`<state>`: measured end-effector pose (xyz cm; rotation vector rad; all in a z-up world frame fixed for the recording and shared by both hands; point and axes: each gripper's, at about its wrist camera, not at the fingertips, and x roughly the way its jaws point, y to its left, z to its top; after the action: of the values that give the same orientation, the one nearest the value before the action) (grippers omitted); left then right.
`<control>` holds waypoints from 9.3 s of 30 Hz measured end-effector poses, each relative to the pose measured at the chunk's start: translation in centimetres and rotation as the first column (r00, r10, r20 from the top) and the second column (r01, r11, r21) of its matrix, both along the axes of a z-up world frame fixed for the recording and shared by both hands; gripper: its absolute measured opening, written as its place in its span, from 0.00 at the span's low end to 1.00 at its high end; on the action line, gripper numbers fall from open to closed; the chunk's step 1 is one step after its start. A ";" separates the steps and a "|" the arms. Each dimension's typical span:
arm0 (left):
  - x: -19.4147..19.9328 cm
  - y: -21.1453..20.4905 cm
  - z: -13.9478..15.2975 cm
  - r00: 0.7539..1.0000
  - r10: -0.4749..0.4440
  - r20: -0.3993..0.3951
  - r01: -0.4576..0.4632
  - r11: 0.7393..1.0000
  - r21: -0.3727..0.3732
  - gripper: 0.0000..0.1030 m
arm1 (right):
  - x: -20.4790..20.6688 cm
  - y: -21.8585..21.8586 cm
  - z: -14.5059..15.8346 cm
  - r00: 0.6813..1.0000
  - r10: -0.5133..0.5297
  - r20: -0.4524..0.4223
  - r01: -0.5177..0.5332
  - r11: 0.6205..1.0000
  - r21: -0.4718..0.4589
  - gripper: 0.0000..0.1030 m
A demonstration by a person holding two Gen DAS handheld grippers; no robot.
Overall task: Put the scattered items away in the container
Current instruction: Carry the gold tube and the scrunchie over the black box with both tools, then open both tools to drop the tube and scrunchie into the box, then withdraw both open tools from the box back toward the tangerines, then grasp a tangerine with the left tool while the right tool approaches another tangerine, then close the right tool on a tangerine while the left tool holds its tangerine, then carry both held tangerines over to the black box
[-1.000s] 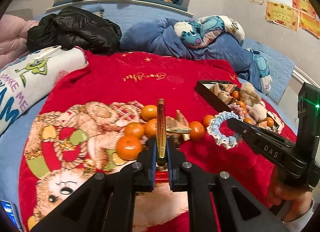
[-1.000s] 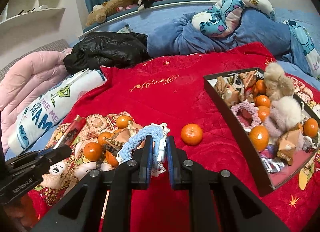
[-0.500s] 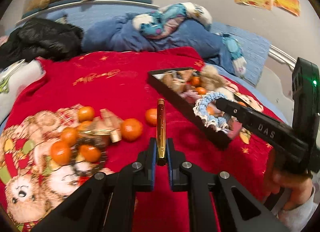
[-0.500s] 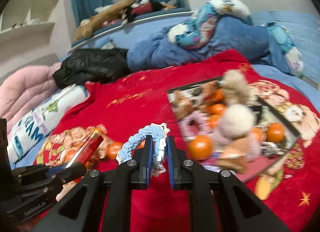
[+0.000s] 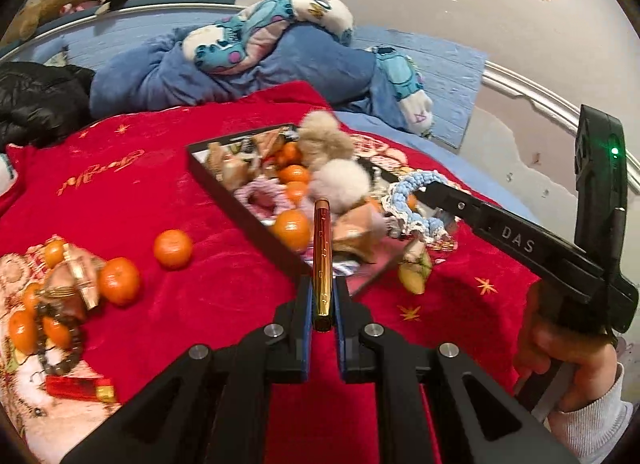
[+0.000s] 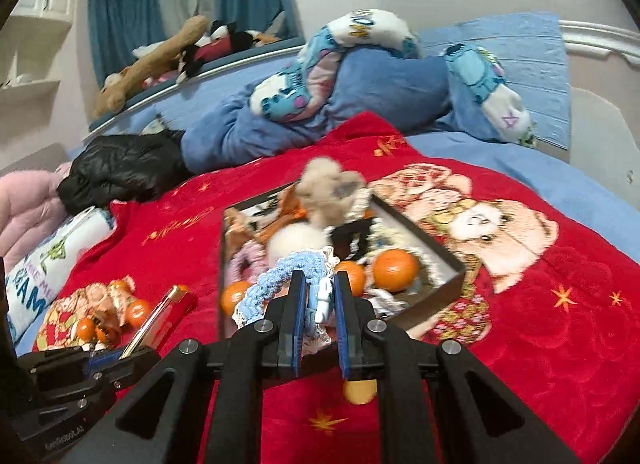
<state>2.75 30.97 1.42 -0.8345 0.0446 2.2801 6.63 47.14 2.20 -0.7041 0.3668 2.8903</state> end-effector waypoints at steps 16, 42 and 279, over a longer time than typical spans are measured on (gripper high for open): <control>0.2 2.9 0.6 1.000 -0.020 -0.004 0.020 1.000 0.006 0.09 | 0.3 1.4 -0.1 1.000 0.000 -0.026 0.000 1.000 -0.021 0.14; -1.2 4.5 1.4 0.996 0.029 -0.083 -0.031 0.999 -0.022 0.09 | -1.9 4.2 0.2 0.995 0.039 -0.096 -0.044 0.998 -0.052 0.14; -1.6 -11.9 2.1 0.983 0.181 -0.023 -0.179 0.981 0.080 0.42 | -5.9 -13.6 -0.6 0.964 0.264 0.031 -0.260 0.962 -0.085 0.34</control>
<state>1.10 19.07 3.50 -0.7917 -0.1104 2.4469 0.74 33.56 1.62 -0.8876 0.4163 3.1167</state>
